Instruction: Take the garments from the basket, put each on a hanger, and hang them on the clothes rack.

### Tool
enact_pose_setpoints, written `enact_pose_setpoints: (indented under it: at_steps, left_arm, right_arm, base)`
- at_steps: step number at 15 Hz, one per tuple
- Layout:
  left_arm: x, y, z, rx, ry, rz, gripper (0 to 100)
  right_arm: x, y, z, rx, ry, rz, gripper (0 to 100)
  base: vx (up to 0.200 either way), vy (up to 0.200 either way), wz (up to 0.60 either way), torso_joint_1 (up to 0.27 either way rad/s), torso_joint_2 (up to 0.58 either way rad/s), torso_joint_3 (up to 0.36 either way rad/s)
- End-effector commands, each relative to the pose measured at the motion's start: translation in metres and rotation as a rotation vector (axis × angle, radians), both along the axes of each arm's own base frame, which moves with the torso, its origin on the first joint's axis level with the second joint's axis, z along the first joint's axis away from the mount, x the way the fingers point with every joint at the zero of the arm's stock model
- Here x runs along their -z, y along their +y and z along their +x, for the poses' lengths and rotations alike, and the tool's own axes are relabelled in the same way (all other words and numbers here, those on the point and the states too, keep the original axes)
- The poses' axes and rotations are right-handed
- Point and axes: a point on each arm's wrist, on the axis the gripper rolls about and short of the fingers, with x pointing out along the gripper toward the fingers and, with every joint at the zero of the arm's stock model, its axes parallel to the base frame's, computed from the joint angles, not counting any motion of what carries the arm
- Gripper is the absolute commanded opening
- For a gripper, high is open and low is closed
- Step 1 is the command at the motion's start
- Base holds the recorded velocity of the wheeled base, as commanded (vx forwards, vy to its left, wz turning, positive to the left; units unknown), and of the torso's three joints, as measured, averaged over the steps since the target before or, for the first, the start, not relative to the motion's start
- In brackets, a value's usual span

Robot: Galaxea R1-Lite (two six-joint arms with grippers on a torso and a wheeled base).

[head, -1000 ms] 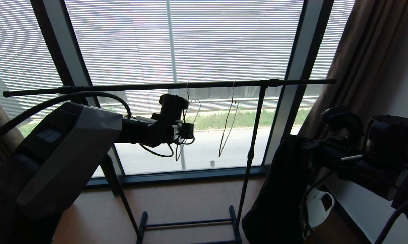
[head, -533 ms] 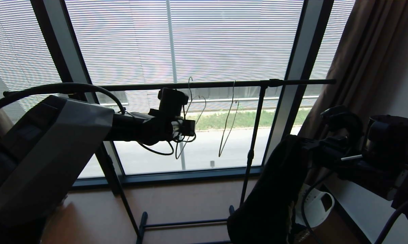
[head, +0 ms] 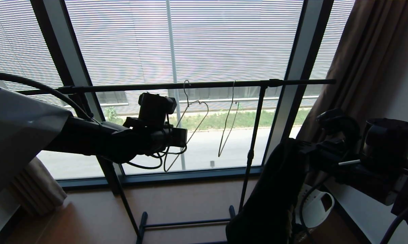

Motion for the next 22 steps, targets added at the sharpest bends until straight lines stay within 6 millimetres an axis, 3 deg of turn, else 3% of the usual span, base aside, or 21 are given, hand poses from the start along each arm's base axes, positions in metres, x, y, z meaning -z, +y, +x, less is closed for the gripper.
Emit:
enact_pose_setpoints:
  at_steps: [1, 5, 6, 9, 14, 22]
  left_arm:
    - [-0.017, 0.017, -0.033, 0.009, -0.021, -0.013, 0]
    - [-0.017, 0.054, -0.104, 0.163, -0.044, -0.044, 0]
    - [-0.013, 0.072, -0.124, 0.223, -0.072, -0.072, 0]
    - [0.014, 0.105, -0.155, 0.394, -0.130, -0.066, 0]
    - [0.026, 0.116, -0.169, 0.620, -0.202, -0.151, 0]
    - [0.065, 0.109, -0.185, 0.834, -0.148, -0.136, 0]
  right_arm:
    - [0.000, 0.002, -0.002, -0.010, 0.001, -0.001, 0]
    - [0.003, 0.011, -0.009, 0.006, 0.004, -0.027, 0]
    - [0.004, 0.015, -0.011, 0.020, -0.005, -0.061, 0]
    - [-0.004, 0.023, -0.019, 0.152, -0.063, -0.155, 0]
    - [-0.014, 0.023, -0.007, 0.434, -0.138, -0.263, 0]
    - [-0.013, 0.022, -0.007, 0.460, -0.137, -0.276, 0]
  base:
    - [0.000, 0.000, 0.00, 0.000, 0.00, 0.000]
    - [0.000, 0.000, 0.00, 0.000, 0.00, 0.000]
    - [0.000, 0.000, 0.00, 0.000, 0.00, 0.000]
    - [0.000, 0.000, 0.00, 0.000, 0.00, 0.000]
    - [0.000, 0.000, 0.00, 0.000, 0.00, 0.000]
    - [0.000, 0.000, 0.00, 0.000, 0.00, 0.000]
